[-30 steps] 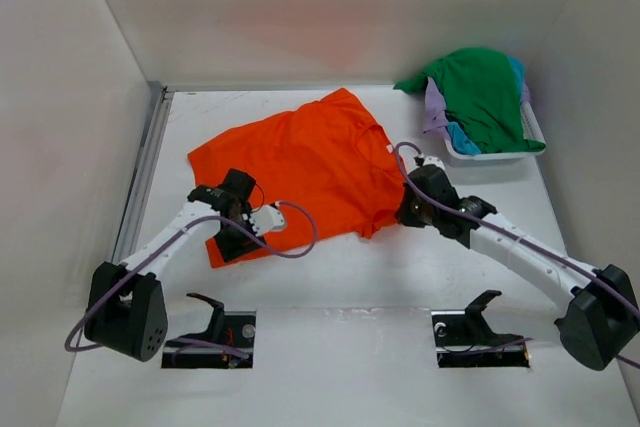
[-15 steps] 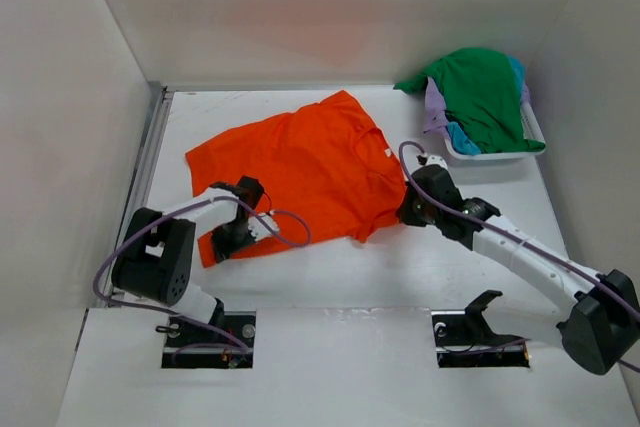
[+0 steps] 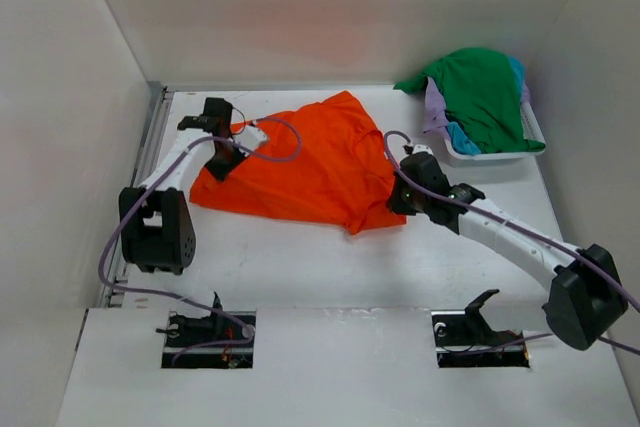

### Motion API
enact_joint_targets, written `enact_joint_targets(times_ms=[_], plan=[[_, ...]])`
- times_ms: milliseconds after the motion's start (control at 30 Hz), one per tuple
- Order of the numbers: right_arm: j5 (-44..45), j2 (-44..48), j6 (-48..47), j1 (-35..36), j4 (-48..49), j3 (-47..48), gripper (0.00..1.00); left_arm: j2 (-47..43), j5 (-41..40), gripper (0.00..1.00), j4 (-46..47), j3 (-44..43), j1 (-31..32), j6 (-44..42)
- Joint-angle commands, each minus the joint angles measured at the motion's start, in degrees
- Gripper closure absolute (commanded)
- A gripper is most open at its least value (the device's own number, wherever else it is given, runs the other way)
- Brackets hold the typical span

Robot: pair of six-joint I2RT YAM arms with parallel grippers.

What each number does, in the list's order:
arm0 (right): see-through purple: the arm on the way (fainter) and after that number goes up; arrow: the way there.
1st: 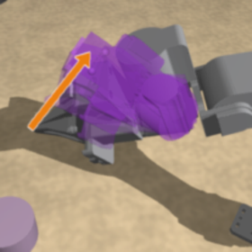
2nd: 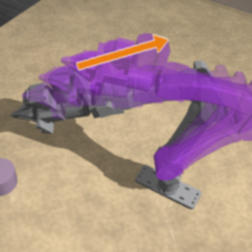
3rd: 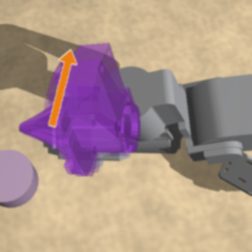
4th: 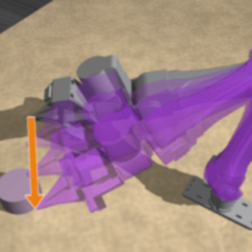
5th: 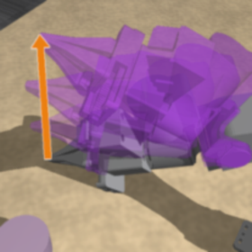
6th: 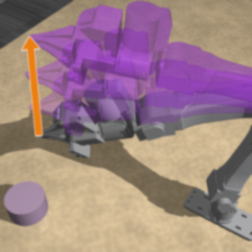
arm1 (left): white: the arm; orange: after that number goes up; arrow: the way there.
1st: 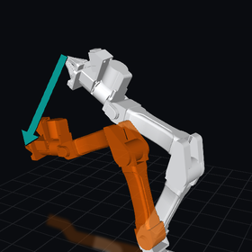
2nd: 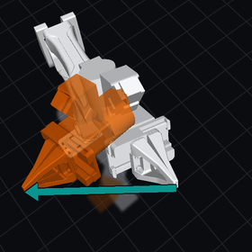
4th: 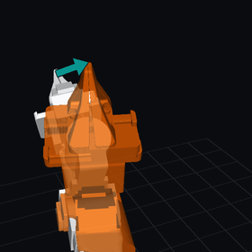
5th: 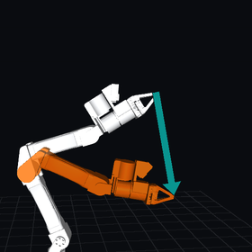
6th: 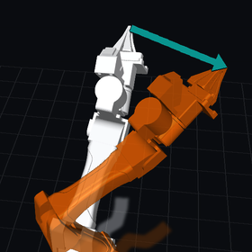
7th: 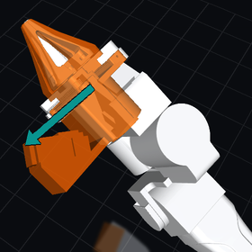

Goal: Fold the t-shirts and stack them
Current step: Flatten out the tshirt

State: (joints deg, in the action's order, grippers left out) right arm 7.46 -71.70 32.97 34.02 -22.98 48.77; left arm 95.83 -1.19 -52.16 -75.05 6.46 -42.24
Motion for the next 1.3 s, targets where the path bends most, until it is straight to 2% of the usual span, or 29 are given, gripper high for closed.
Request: enact_joint_targets(times_ms=[0, 67, 133, 233, 300, 400, 533, 667, 833, 1033, 1267], plan=[[-1.4, -4.0, -1.9, -1.2, 5.8, 3.3, 1.0, 9.0, 6.7, 0.95, -2.0, -9.7, -3.5, -1.1], [-2.3, -6.6, -2.2, -2.0, 7.6, 4.1, 1.0, 12.7, 6.9, 0.9, -1.3, -14.0, -4.0, 0.0], [-3.4, -9.2, -2.2, -2.6, 9.3, 5.4, 1.0, 15.0, 6.8, 0.8, 0.1, -17.8, -4.0, 1.5], [-4.6, -12.1, -2.2, -2.9, 10.6, 6.9, 1.0, 15.2, 4.7, 0.58, 5.0, -20.5, -5.2, 4.6], [-5.4, -13.5, -2.2, -3.0, 11.4, 7.4, 1.0, 14.3, 1.1, 0.52, 9.5, -20.6, -6.7, 7.4], [-6.4, -14.6, -2.2, -3.3, 12.0, 7.5, 1.0, 12.3, 0.0, 0.51, 10.8, -20.0, -8.3, 10.9], [-7.3, -15.4, -2.2, -3.7, 12.3, 7.2, 1.0, 10.5, 7.2, 0.55, 6.4, -15.4, -8.4, 11.2], [-8.3, -15.9, -2.2, -3.8, 12.3, 7.5, 1.0, 15.2, 12.7, 0.59, 4.2, -16.1, -8.6, 14.5], [-8.3, -15.4, -2.1, -4.0, 12.0, 7.0, 1.0, 18.7, 19.4, 0.58, 2.2, -19.0, -10.5, 17.5], [-8.3, -14.9, -2.0, -4.1, 11.5, 7.5, 1.0, 22.7, 16.9, 0.58, 3.2, -19.3, -10.8, 18.1], [-8.0, -13.7, -1.9, -4.0, 10.5, 7.4, 1.0, 21.1, 13.0, 0.59, 6.6, -18.9, -10.5, 17.9]])
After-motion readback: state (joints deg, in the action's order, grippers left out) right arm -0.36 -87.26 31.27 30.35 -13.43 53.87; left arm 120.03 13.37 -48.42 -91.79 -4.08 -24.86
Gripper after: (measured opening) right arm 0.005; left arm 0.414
